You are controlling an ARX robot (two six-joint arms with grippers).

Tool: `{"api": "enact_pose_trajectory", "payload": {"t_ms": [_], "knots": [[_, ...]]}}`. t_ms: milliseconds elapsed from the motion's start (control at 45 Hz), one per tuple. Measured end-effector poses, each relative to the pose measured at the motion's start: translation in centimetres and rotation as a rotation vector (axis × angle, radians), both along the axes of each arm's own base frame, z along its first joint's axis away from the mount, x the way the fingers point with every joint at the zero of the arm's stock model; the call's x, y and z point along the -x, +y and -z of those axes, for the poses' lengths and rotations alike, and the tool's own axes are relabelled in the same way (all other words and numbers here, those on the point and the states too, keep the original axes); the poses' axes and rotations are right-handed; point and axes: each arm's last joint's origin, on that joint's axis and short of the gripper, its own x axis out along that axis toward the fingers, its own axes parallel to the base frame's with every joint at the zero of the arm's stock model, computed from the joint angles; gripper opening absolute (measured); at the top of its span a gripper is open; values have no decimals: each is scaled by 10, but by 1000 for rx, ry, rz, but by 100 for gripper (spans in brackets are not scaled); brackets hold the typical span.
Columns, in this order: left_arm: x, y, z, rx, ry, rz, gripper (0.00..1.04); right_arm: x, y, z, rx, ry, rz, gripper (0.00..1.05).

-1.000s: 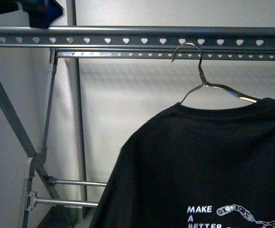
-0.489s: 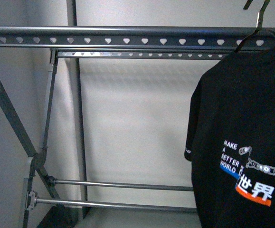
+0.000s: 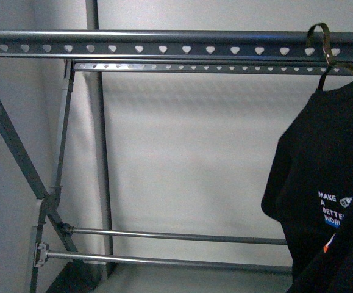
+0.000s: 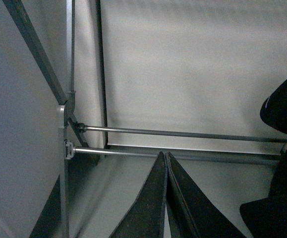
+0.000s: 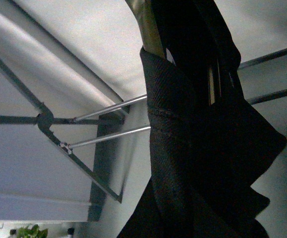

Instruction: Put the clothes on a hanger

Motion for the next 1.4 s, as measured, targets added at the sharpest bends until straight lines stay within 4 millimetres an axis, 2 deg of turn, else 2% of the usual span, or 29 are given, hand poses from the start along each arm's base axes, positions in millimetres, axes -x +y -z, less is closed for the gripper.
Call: {"api": "enact_pose_trajectory", "payload": {"t_ms": [267, 511, 667, 756, 844, 933, 1089, 1244, 1356, 1400], "knots": [[27, 0, 26, -1, 9, 0, 4, -20, 18, 13, -52, 42, 60, 3], [46, 0, 39, -1, -1, 0, 4, -14, 37, 5, -51, 4, -34, 3], [55, 0, 46, -1, 3, 0, 4, -4, 41, -8, -33, -20, -71, 3], [61, 0, 49, -1, 1, 0, 4, -3, 38, -28, -36, -64, -67, 3], [67, 0, 53, -1, 4, 0, 4, -6, 30, -43, -47, -87, -24, 3], [71, 0, 55, -1, 0, 0, 4, -14, 22, -48, -58, -74, 24, 3], [77, 0, 59, -3, -18, -1, 4, -33, 15, -30, -42, 0, 100, 3], [83, 0, 58, -3, -25, -1, 4, -34, 22, -2, -36, 27, 92, 3], [87, 0, 58, -4, -24, -1, 4, -23, 30, 15, 39, -45, 122, 26], [88, 0, 58, -4, -26, -1, 4, -14, 30, 14, 91, -115, 164, 35]]}}
